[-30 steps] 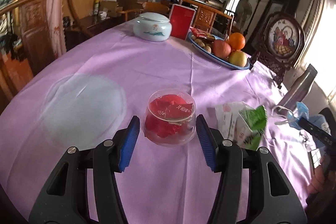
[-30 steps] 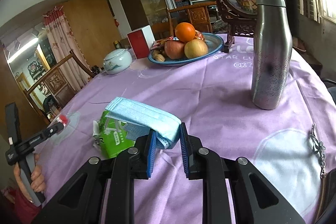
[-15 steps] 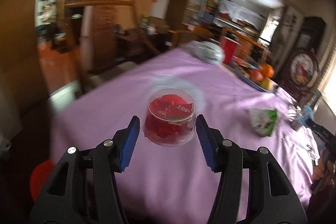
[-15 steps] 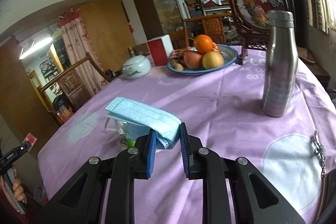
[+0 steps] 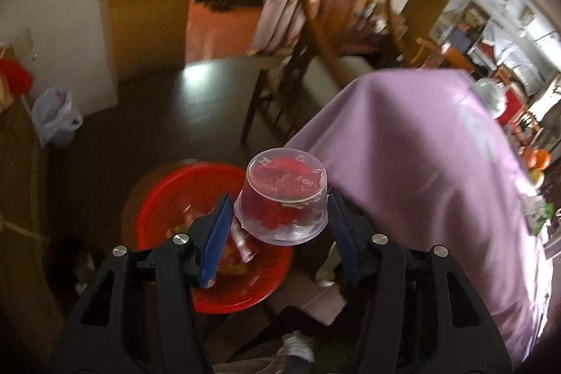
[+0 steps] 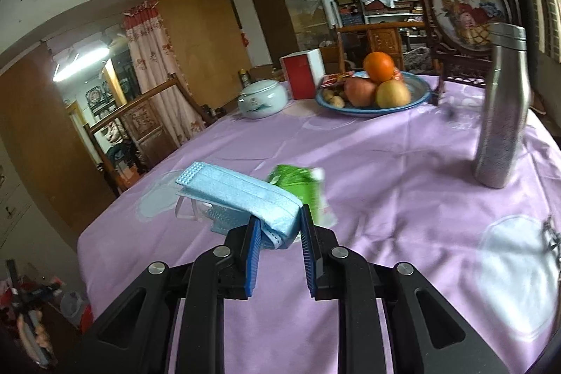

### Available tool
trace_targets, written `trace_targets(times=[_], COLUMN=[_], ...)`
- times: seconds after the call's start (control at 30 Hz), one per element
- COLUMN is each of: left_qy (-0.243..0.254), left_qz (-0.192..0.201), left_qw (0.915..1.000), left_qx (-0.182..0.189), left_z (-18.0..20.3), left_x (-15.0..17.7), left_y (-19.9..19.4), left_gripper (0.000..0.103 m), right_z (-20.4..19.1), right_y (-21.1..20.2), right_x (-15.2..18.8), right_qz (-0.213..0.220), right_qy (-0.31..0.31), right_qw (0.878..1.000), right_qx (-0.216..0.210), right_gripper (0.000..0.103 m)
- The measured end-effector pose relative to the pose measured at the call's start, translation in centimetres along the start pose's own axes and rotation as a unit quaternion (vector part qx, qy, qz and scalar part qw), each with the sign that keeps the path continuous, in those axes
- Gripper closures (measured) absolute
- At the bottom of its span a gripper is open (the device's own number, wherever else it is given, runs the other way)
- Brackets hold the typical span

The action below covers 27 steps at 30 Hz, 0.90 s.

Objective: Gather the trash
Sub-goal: 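Carry the clear cup and blue masks to the red wastebasket and open both tools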

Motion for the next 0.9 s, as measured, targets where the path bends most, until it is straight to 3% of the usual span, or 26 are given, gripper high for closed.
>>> trace_targets(times=[0.07,0.13,0.2,0.47,0.63,0.9], left_qy=[0.002,0.005,0.003,-0.022,-0.059,-0.107], left_qz=[-0.009,-0.009,0.003,0.026,0.036,0.063], left_qw=[0.9996,0.9989,0.9986,0.9979,0.9968,0.9901], left_qx=[-0.025,-0.045,-0.053,-0.056,-0.041,-0.064], left_z=[-0.4,-0.9,-1.4,-4.2,-6.4,-11.2], left_x=[0.3,0.6,0.8,0.9,0.0,-1.1], left_y=[1.0,1.3,1.0,0.6,0.4,0.5], left_gripper=[0.047,0.028,0.021,0.015,0.013,0.009], right_z=[-1.7,-4.1,-6.5,-16.2,-23.2,-35.3], right_y=[0.6,1.3,1.9,4.1,5.4,8.6], right_x=[0.2,0.4,0.4,1.7,3.4,8.2], right_qz=[-0.007,-0.016,-0.024,-0.062,-0.094,-0.175], right_qy=[-0.011,-0.028,-0.043,-0.115,-0.16,-0.246], right_qw=[1.0,0.999,0.998,0.986,0.971,0.928], right_qx=[-0.011,-0.027,-0.041,-0.103,-0.152,-0.217], right_gripper=[0.081,0.081,0.081,0.081,0.081,0.081])
Point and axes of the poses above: each gripper's, at about its wrist camera, not at the fingertips, and y roughly the way its jaws point, z to its right, x to its underside, the point moved 2 cm from there along y, roughly the way its jaws point, and after that the axes turned 10 degrees about -z, right-handed, at the moved point
